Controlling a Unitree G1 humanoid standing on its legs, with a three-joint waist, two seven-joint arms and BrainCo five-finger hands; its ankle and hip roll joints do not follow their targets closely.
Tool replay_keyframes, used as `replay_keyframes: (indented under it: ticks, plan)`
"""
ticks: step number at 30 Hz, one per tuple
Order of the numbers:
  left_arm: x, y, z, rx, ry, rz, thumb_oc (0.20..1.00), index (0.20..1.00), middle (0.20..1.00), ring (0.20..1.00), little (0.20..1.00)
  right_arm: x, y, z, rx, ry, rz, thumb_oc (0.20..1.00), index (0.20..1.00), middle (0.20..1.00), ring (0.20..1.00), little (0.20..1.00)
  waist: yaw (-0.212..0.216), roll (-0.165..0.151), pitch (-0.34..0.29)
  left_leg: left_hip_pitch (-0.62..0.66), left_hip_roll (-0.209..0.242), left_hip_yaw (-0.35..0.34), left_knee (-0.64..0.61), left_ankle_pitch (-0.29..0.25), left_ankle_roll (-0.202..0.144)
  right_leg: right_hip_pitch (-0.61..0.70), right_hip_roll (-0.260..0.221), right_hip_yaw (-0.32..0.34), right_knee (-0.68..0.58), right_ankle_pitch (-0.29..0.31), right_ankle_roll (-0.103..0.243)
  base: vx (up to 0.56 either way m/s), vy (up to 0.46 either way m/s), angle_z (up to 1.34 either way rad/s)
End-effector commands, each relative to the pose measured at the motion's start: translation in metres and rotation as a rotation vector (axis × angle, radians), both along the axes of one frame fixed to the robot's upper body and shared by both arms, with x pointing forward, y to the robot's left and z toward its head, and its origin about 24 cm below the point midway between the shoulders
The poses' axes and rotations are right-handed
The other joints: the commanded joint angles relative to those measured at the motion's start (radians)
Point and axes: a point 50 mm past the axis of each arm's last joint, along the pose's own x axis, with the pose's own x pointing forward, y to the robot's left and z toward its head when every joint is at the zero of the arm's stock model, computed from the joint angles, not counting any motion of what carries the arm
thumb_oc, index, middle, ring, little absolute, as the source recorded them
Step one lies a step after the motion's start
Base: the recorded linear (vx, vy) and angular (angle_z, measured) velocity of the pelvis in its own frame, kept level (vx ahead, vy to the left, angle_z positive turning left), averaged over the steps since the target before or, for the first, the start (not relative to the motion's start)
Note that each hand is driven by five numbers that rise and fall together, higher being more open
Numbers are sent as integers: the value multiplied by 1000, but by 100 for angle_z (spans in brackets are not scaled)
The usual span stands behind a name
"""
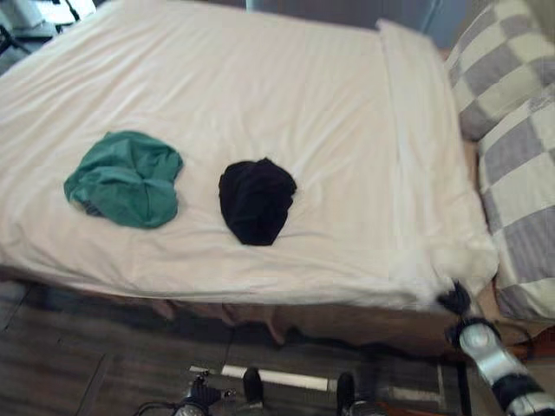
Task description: Tidy up the quilt and then pick up the clothes from the bed and put them into the laundry hamper.
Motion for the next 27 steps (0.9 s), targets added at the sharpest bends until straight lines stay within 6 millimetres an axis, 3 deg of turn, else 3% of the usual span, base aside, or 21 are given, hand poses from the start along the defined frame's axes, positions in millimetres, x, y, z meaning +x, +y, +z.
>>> replay_keyframes:
  ticks: [1,2,4,6,10,11,12,14,15,16,20,21,23,25,27]
  plan:
    - [-4,3,-2,20,42,23,1000,1000,1000,1000,1000,-22,-42,0,7,34,-250,1000,1000,1000,1000,1000,-3,17,24,56,8,31,-5,-92,-25,-27,18,37,0,-36,18,14,28,-16]
    - [-8,4,-3,19,55,34,1000,1000,1000,1000,1000,-46,-55,-8,35,63,-380,1000,1000,1000,1000,1000,-15,12,8,63,11,39,-5,-98,-25,-27,18,46,0,-32,22,24,36,-17]
    - [-10,4,-3,20,61,38,1000,1000,1000,1000,1000,-54,-62,-9,46,61,-439,1000,1000,1000,1000,1000,-19,10,-1,66,12,45,-5,-100,-26,-29,17,49,0,-31,25,19,25,-18]
    - [-19,5,-5,21,87,55,1000,1000,1000,1000,1000,-71,-86,1,109,-47,-655,1000,1000,1000,1000,1000,-33,2,-13,83,13,62,-5,-111,-25,-25,17,64,0,-28,33,19,43,-31]
    - [-26,4,-7,12,103,76,1000,1000,1000,1000,1000,-67,-104,23,118,-196,-733,1000,1000,1000,1000,1000,-33,-1,-21,89,12,72,-5,-115,-23,-27,15,70,0,-24,36,17,34,-19]
    - [-30,5,-7,11,112,85,1000,1000,1000,1000,1000,-45,-111,54,31,-307,-634,1000,1000,1000,1000,1000,-36,-2,-15,100,11,73,-5,-123,-21,-18,14,75,0,-29,37,22,39,-18]
    - [-32,4,-8,11,116,87,1000,1000,1000,1000,1000,-33,-113,75,-16,-383,-583,200,200,200,200,200,-35,1,-12,104,9,72,-5,-125,-21,-15,13,76,0,-30,37,25,49,-19]
    - [-32,3,-8,8,117,84,1000,1000,1000,1000,1000,-10,-113,110,-88,-510,-489,200,200,200,200,200,-29,5,-6,104,7,69,-5,-127,-19,-14,13,75,0,-33,36,0,19,-13]
    - [-32,3,-8,8,116,84,1000,1000,1000,1000,1000,-10,-113,111,-88,-511,-489,200,200,200,200,200,-29,5,-8,99,7,69,-5,-123,-19,-18,14,75,0,-30,35,-37,-3,-1]
    - [-29,3,-7,12,109,77,1000,1000,1000,1000,1000,17,-106,146,-125,-641,-400,200,200,200,200,200,-19,8,5,95,7,64,-5,-122,-19,-19,12,71,0,-31,34,-60,-13,7]
    - [-11,5,-3,29,57,50,1000,1000,1000,1000,1000,70,-70,207,-75,-900,-232,200,200,200,200,200,10,23,68,55,4,42,-5,-110,-18,-55,6,61,3,-25,31,-120,-21,14]
    - [-10,5,-3,29,55,51,1000,1000,1000,1000,1000,71,-70,207,-74,-902,-231,200,200,200,200,200,9,23,67,51,4,42,-5,-106,-18,-59,6,61,2,-21,30,-177,-22,21]
    - [9,2,2,35,-11,26,1000,1000,1000,1000,1000,100,-45,241,-81,-1013,-164,200,200,200,200,200,33,53,136,3,-5,32,-5,-82,-13,-113,-2,66,23,-15,23,-212,3,17]
    - [20,-3,5,35,-49,8,1000,1000,1000,1000,1000,115,-36,251,-86,-1033,-167,200,200,200,200,200,49,77,169,-27,-13,30,5,-70,-12,-145,-10,68,44,-17,19,-147,22,10]
    - [27,-7,6,29,-78,3,1000,1000,1000,1000,1000,127,-33,250,-63,-1005,-198,200,200,200,200,200,58,101,204,-65,-15,26,45,-76,-9,-182,-18,73,88,-29,13,-142,11,18]
